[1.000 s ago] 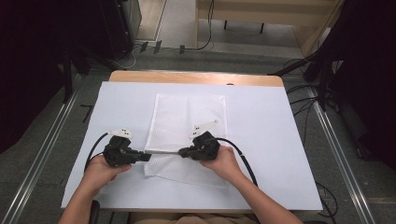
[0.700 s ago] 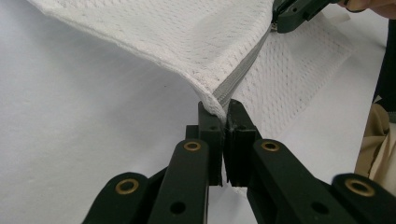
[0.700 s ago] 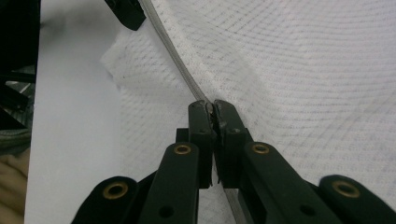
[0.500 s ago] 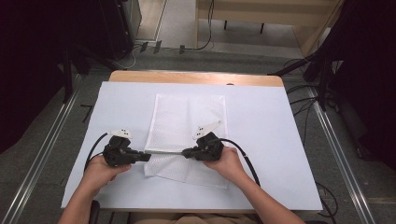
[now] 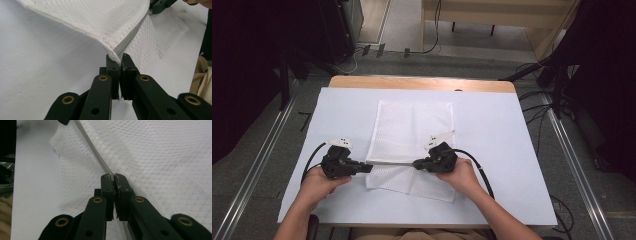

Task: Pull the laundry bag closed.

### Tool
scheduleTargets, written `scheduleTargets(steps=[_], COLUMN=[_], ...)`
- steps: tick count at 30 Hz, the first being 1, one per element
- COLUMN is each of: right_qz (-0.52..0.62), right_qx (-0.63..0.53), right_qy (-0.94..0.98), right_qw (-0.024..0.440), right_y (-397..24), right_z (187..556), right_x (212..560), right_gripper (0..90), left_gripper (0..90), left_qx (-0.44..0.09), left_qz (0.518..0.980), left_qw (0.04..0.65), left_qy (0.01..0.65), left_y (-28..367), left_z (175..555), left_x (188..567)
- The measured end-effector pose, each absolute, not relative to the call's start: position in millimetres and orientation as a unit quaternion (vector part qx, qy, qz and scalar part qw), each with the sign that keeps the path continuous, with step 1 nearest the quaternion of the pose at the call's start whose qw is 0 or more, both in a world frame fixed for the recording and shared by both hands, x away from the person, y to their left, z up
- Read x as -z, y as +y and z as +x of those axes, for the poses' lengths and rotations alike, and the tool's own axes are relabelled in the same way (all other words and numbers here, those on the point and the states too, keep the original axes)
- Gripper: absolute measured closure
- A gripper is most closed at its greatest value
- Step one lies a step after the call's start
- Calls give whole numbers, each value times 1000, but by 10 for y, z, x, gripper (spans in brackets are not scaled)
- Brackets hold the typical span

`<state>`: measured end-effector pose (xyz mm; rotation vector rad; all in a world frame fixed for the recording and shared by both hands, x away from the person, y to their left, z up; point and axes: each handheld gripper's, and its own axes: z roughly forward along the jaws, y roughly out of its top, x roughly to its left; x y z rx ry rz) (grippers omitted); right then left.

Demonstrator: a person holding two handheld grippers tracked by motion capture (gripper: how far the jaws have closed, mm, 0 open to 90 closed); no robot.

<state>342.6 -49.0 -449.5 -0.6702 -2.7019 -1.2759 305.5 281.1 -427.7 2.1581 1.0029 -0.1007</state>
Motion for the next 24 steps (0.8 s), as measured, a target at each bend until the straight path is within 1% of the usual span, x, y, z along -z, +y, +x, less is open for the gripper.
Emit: scheduleTargets(steps=[24], right_qz=[-226], right_qx=[408], right_qy=[-884], right_qw=[35], right_y=[-667], right_z=[3428], right_x=[4488], right_gripper=[885], left_gripper=[883], left_qx=[49], left_qz=[841], left_qw=[372], left_qy=[391], left_y=[2817], left_z=[3050], left_x=[4272])
